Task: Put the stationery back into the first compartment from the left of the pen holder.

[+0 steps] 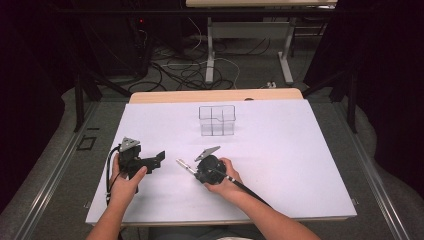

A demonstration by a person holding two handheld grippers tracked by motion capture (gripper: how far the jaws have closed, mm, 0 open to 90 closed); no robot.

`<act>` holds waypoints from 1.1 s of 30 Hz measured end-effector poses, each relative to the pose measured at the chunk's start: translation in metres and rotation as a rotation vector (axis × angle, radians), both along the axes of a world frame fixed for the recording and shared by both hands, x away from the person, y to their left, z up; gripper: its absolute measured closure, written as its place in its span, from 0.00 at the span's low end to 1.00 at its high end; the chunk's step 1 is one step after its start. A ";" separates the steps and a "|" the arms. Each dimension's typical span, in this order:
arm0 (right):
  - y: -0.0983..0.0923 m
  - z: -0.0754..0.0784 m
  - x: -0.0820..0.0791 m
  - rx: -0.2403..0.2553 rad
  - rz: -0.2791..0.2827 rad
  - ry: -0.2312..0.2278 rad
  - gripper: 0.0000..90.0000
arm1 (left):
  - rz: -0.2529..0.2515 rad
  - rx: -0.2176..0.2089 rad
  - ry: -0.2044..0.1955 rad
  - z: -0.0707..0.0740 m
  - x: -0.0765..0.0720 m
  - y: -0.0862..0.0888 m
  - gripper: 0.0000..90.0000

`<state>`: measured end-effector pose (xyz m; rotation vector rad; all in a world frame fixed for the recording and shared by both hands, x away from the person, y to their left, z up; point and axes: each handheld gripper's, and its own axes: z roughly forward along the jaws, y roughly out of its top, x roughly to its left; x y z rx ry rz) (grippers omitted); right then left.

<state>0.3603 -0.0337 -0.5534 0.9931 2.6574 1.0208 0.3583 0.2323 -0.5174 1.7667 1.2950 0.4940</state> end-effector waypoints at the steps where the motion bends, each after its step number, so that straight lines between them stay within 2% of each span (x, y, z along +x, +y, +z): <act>1: 0.000 0.000 0.001 0.000 0.003 -0.004 0.88 | 0.000 0.001 0.001 0.000 0.000 0.000 0.00; 7: -0.002 -0.001 0.000 0.016 0.015 -0.015 0.89 | -0.004 0.007 0.006 -0.001 0.000 0.000 0.00; 9: -0.003 0.000 -0.002 0.016 -0.004 -0.010 0.89 | -0.005 0.009 0.004 -0.001 0.000 -0.001 0.00; 10: -0.005 0.000 0.000 0.022 0.017 -0.021 0.89 | -0.004 0.009 -0.002 -0.002 0.000 -0.001 0.00; 15: -0.011 0.005 -0.001 0.030 0.028 -0.028 0.89 | -0.012 0.017 0.001 -0.001 0.000 -0.002 0.00; 17: -0.015 0.008 -0.001 0.030 0.047 -0.045 0.89 | -0.012 0.017 0.001 -0.001 0.000 -0.002 0.00; 25: -0.042 0.021 -0.002 0.037 0.034 -0.098 0.89 | -0.012 0.017 0.008 -0.002 0.000 -0.002 0.00; 28: -0.055 0.026 -0.002 0.052 0.023 -0.096 0.89 | -0.015 0.019 0.007 -0.002 0.000 -0.003 0.00; 33: -0.070 0.035 -0.004 0.029 0.035 -0.131 0.89 | -0.018 0.023 0.009 -0.003 0.001 -0.004 0.00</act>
